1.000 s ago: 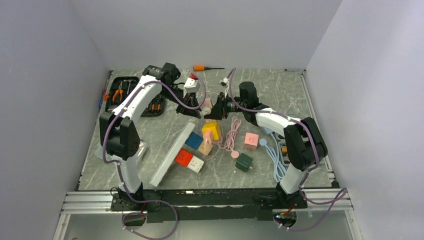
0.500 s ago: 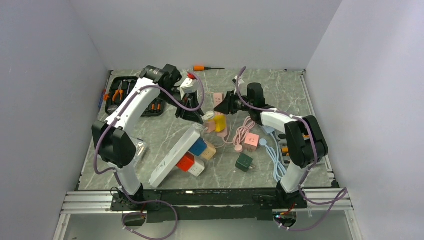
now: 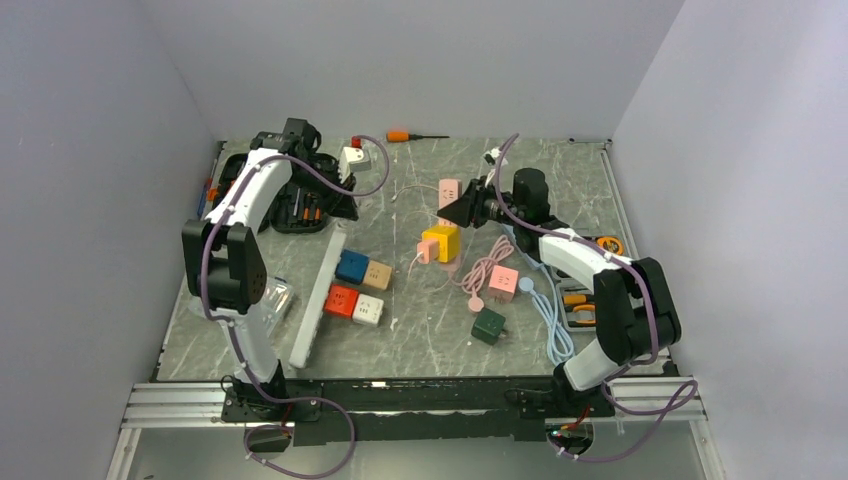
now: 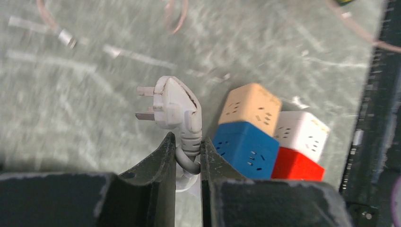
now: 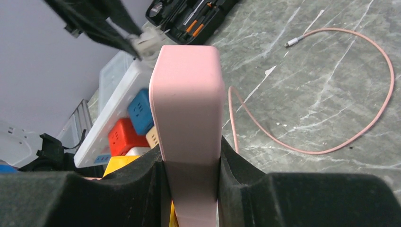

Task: Pull the plug off the socket
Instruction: Place the socket at the center of the board, then remove the plug from the socket.

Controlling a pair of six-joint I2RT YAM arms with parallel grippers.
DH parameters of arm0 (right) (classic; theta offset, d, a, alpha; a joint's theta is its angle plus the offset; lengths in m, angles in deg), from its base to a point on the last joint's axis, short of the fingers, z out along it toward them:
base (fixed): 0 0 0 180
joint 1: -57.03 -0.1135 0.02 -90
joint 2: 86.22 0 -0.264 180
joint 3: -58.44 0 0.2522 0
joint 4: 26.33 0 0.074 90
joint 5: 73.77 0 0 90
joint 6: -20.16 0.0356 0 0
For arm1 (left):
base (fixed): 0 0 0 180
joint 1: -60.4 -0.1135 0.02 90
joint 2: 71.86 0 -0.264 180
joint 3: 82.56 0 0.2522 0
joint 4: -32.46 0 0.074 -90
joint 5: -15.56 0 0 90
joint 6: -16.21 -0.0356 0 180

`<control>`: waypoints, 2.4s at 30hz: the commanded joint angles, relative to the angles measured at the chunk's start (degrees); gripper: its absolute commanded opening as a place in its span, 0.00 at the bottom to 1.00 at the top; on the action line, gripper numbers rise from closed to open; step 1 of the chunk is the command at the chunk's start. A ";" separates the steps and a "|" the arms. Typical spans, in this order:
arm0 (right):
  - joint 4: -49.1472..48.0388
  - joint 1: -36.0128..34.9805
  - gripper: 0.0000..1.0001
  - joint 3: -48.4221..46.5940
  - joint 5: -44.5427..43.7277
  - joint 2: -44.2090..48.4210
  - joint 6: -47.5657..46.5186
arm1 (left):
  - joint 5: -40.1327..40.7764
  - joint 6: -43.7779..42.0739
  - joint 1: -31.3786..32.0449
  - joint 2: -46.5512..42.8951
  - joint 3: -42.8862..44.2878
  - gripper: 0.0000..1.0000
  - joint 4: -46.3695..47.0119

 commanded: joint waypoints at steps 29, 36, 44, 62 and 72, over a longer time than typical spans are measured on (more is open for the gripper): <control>16.26 -3.84 0.00 -3.40 -21.15 6.46 -2.42 | 0.54 25.46 -0.87 -5.47 2.99 0.99 12.94; 17.20 -7.12 0.00 -6.12 -25.08 7.31 -2.39 | -5.03 29.81 11.57 -10.60 -3.73 0.99 17.79; 19.20 -10.54 0.00 -8.04 -31.07 10.81 -3.62 | -6.46 45.85 17.05 -11.54 -14.97 0.99 38.24; 17.84 -13.26 0.00 -8.15 -34.96 13.49 -3.89 | -5.51 58.63 23.05 -6.22 -18.40 0.99 48.41; 19.13 -14.66 0.00 -8.33 -40.99 13.21 -4.20 | 0.34 57.92 25.06 -5.78 -21.31 0.99 47.54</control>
